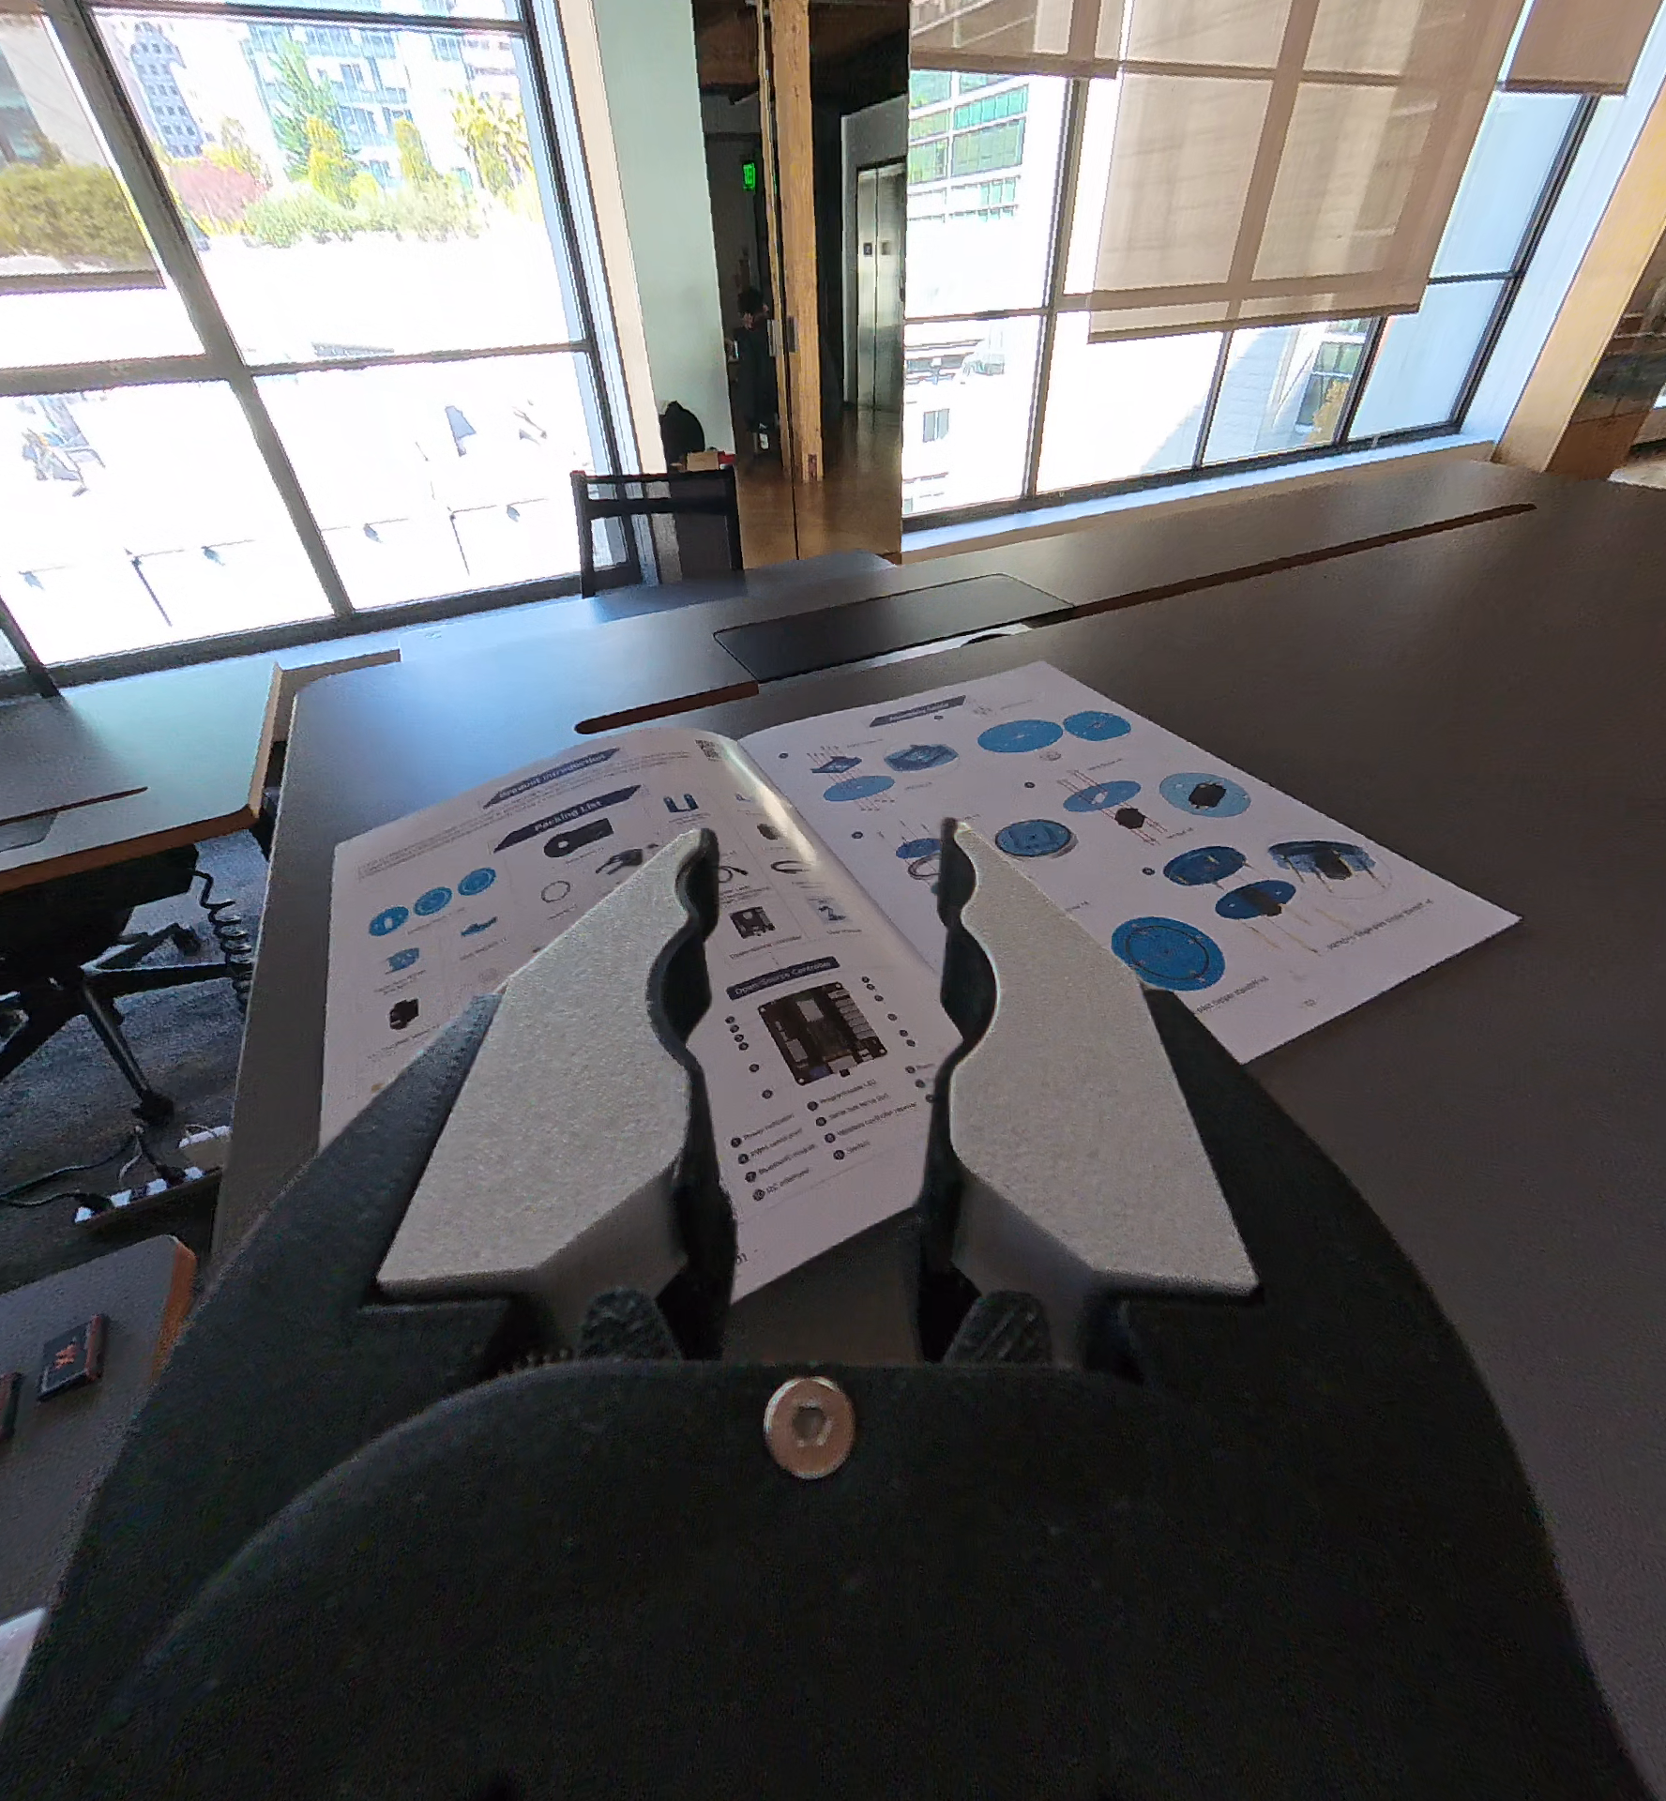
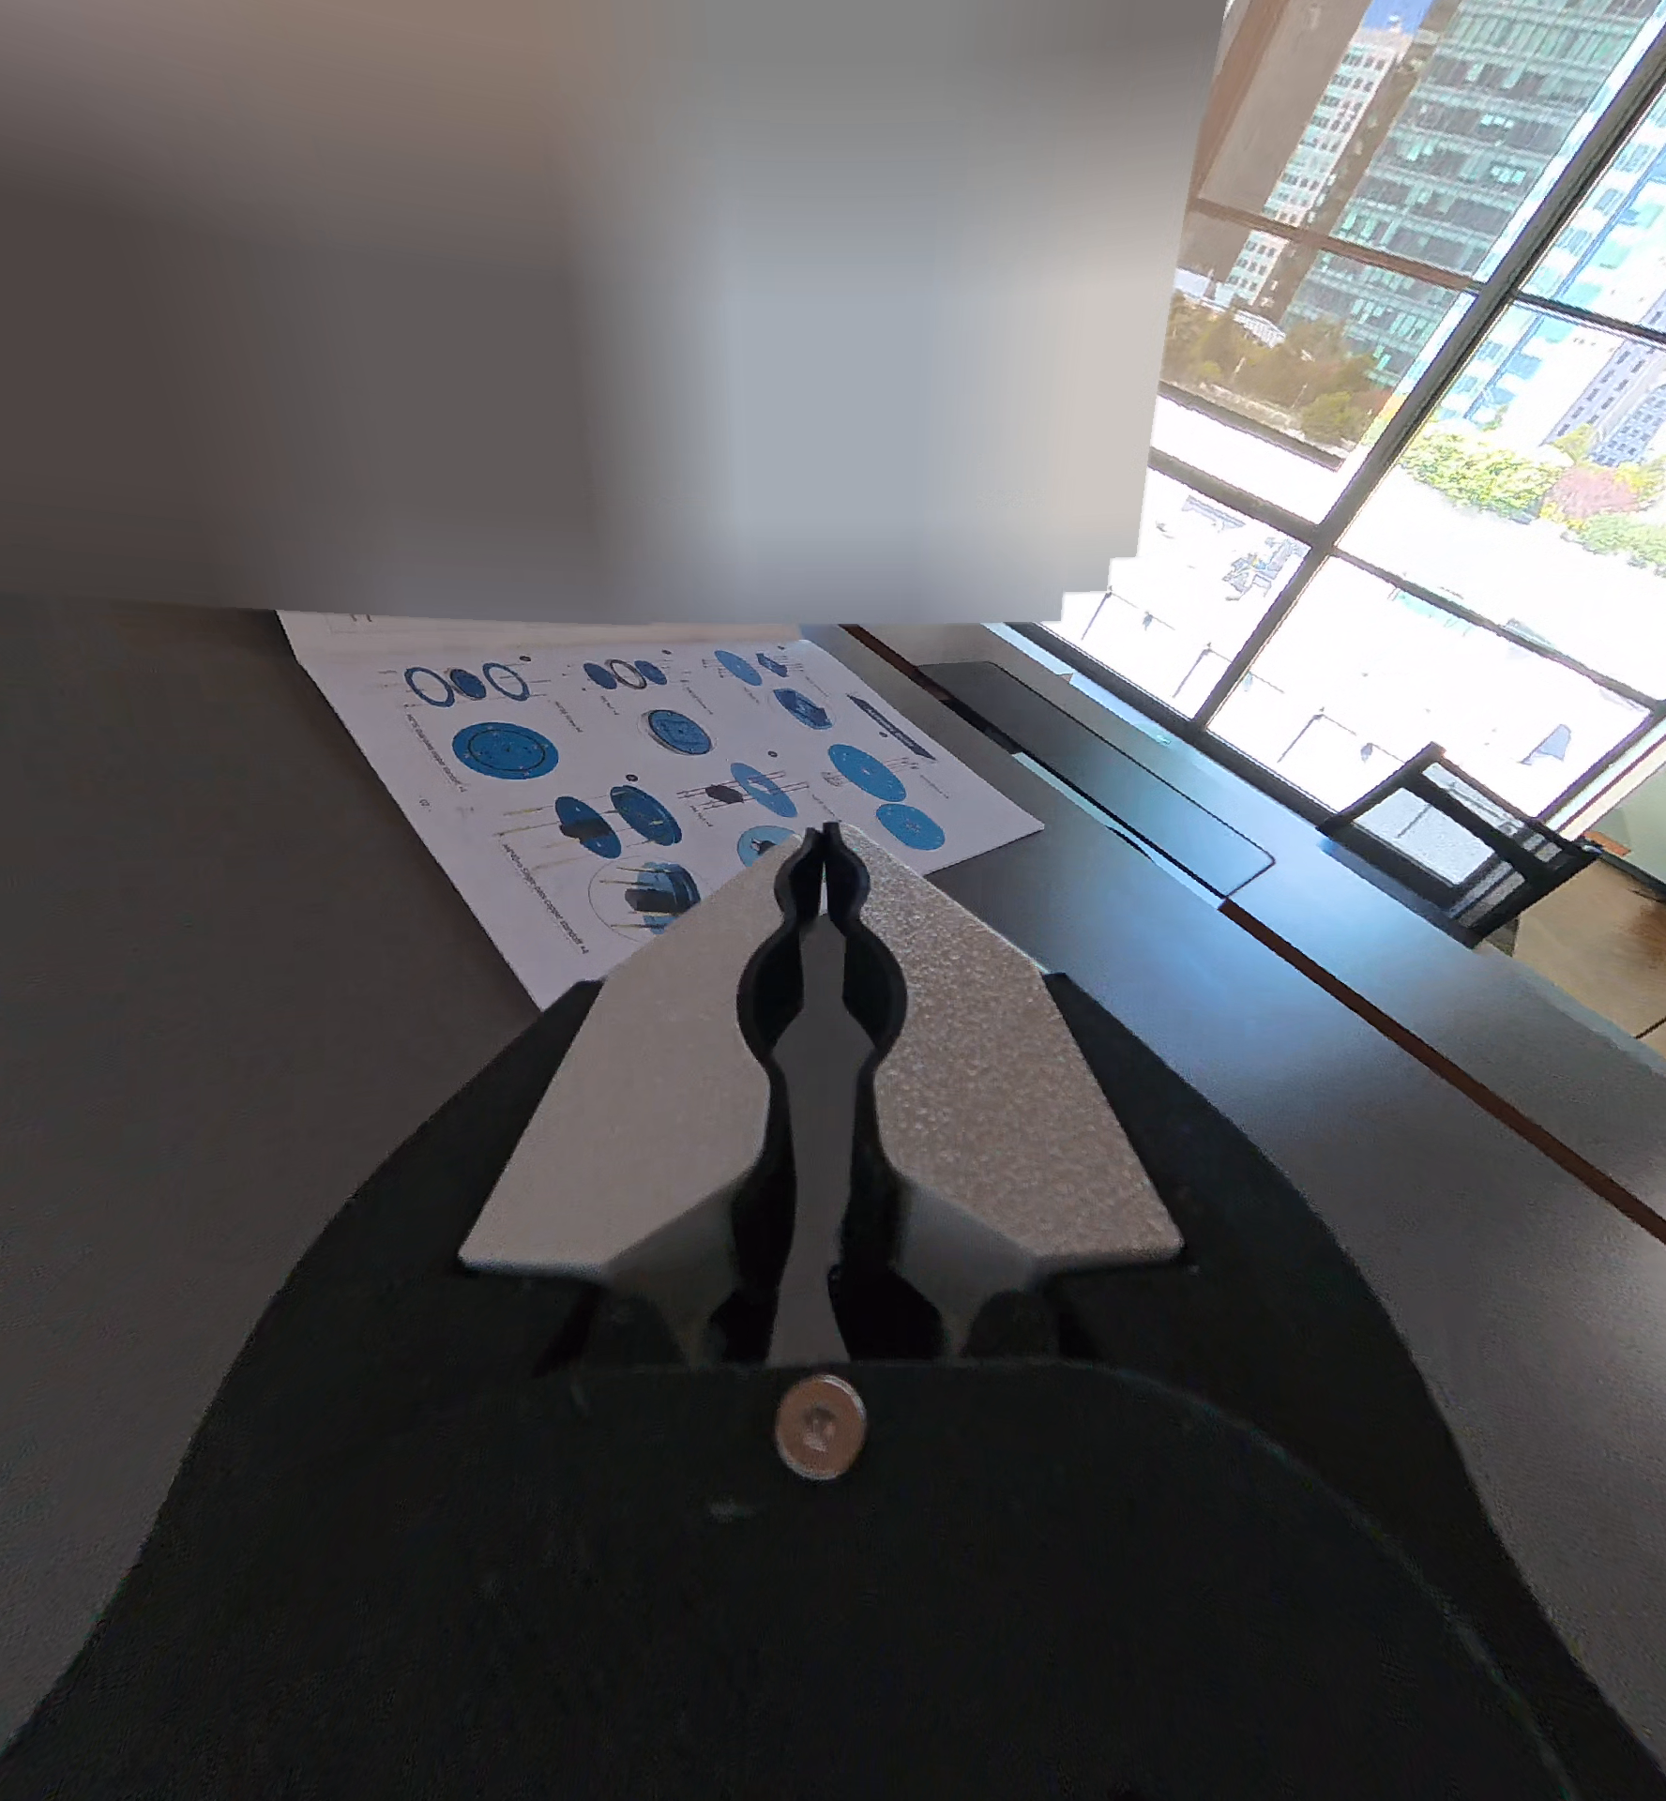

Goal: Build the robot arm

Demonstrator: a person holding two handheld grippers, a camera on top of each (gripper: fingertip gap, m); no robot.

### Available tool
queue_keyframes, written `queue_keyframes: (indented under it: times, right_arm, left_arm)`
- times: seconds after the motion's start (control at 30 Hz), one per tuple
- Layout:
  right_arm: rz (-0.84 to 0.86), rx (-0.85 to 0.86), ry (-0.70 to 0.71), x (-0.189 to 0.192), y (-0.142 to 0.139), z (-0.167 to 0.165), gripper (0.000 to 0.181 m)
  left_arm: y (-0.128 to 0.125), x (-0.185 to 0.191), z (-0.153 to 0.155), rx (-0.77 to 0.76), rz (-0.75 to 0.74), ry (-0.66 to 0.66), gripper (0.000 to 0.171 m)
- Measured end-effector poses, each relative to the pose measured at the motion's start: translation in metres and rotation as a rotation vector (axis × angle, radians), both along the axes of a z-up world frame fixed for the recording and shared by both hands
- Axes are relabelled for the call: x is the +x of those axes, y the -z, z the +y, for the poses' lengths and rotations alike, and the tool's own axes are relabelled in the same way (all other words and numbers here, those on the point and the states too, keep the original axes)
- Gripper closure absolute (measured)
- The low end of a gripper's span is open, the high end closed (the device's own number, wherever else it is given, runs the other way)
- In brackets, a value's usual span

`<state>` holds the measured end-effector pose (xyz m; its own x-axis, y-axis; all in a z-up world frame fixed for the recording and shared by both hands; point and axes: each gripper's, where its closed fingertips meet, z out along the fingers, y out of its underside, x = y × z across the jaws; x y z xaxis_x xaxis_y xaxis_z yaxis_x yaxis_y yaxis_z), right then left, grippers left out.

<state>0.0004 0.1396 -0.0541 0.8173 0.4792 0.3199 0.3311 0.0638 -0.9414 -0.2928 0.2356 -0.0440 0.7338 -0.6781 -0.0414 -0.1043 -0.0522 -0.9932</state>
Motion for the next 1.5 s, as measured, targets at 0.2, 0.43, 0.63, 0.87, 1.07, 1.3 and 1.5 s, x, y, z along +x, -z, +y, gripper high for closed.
queue_keyframes:
  times: [0.2,0.43,0.63,0.87,1.07,1.3,1.5]
  right_arm:
    - [0.081,-0.09,0.055,0.022,0.015,0.009,0.181]
    - [0.119,-0.109,0.079,0.031,0.017,0.009,0.181]
    - [0.142,-0.096,0.1,0.039,0.011,0.01,0.181]
    - [0.243,-0.053,0.099,0.048,-0.011,-0.002,0.181]
    - [0.32,-0.047,0.125,0.061,-0.018,-0.002,0.181]
    - [0.453,-0.117,0.114,0.067,-0.009,0.002,0.181]
    - [0.505,-0.165,0.075,0.062,-0.004,0.004,0.181]
  left_arm:
    - [-0.009,-0.003,0.0,0.001,-0.051,0.008,0.13]
    - [-0.004,-0.007,-0.002,0.014,-0.017,-0.01,0.132]
    - [-0.002,0.0,-0.005,0.006,-0.007,0.018,0.134]
    - [-0.013,-0.001,-0.016,0.051,-0.02,0.03,0.136]
    - [-0.012,-0.003,-0.014,0.025,-0.046,0.033,0.136]
    - [-0.011,-0.001,-0.015,0.026,-0.035,0.038,0.137]
    - [-0.008,-0.001,-0.014,0.013,-0.028,0.042,0.138]
